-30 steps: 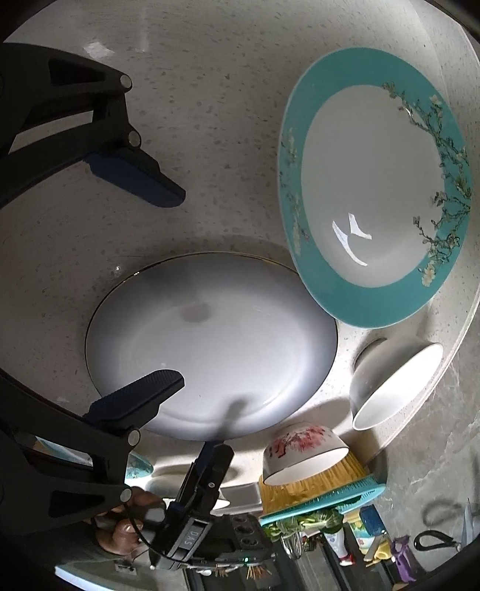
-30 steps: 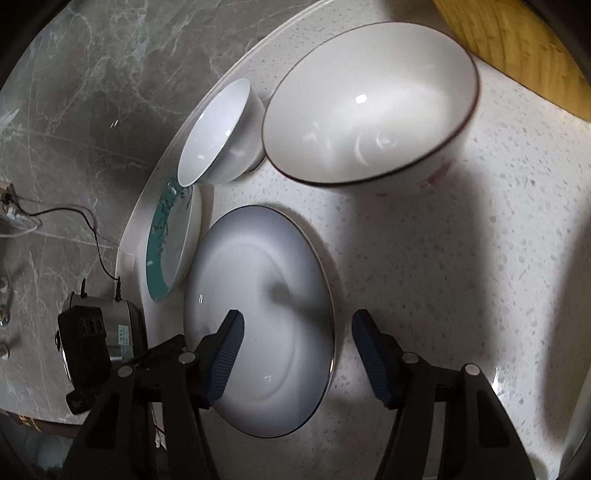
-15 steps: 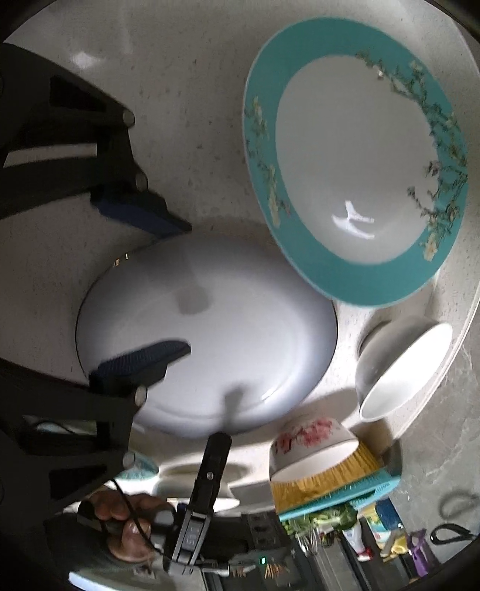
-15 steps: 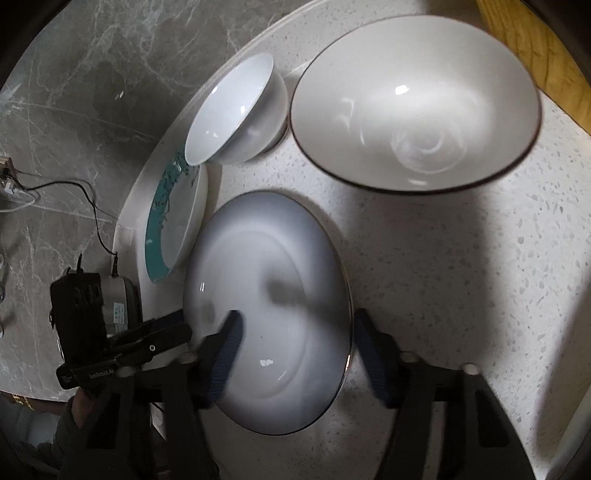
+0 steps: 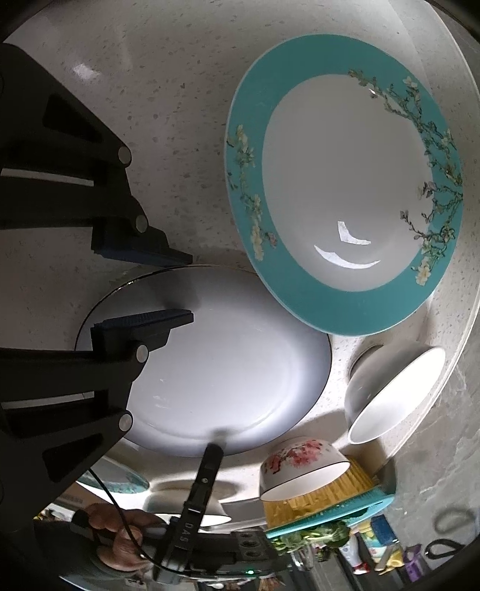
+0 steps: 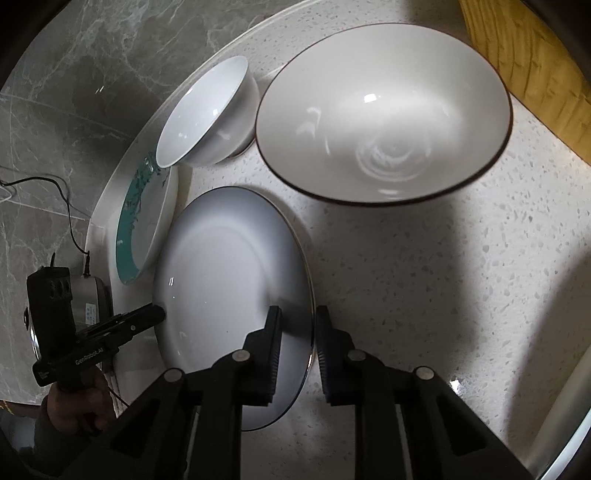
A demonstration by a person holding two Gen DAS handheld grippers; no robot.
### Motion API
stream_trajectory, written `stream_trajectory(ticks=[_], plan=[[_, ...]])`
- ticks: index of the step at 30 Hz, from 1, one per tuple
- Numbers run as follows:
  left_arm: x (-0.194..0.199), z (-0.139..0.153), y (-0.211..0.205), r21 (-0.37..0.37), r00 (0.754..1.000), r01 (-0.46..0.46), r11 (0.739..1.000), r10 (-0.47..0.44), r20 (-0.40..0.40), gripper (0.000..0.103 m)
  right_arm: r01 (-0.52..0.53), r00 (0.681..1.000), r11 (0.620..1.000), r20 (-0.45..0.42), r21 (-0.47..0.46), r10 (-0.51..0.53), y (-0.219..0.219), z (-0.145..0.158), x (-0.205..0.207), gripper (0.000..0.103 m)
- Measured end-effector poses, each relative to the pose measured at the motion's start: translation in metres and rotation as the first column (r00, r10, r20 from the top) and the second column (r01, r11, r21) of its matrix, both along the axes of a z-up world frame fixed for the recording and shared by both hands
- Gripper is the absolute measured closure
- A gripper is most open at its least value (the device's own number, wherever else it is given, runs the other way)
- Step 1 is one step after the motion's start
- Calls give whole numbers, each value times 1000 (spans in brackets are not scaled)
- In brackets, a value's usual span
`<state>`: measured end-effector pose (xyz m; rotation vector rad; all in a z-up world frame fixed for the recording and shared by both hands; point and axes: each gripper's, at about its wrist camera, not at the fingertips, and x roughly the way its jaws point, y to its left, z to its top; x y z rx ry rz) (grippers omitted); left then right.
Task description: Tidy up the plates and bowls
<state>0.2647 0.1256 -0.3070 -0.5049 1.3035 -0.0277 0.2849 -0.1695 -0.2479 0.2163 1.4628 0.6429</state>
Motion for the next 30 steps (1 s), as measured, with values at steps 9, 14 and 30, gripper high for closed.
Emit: stream_trajectory(ticks=[9,14,30], plan=[[-3,2,-3,2,1000,3,1000,-3,-5,83,9,1000,1000,-1,-12,-9,-1,2,-6,83],[-12,16,-3,6,1000,-7,1000,7,10,83,1,1000,1000,10,-8,-1,2,11,-11,82],[-122,51,13,4,998,-55,998,55,33,83,-70,996,998,46,-5,70,26,49,-91,82]])
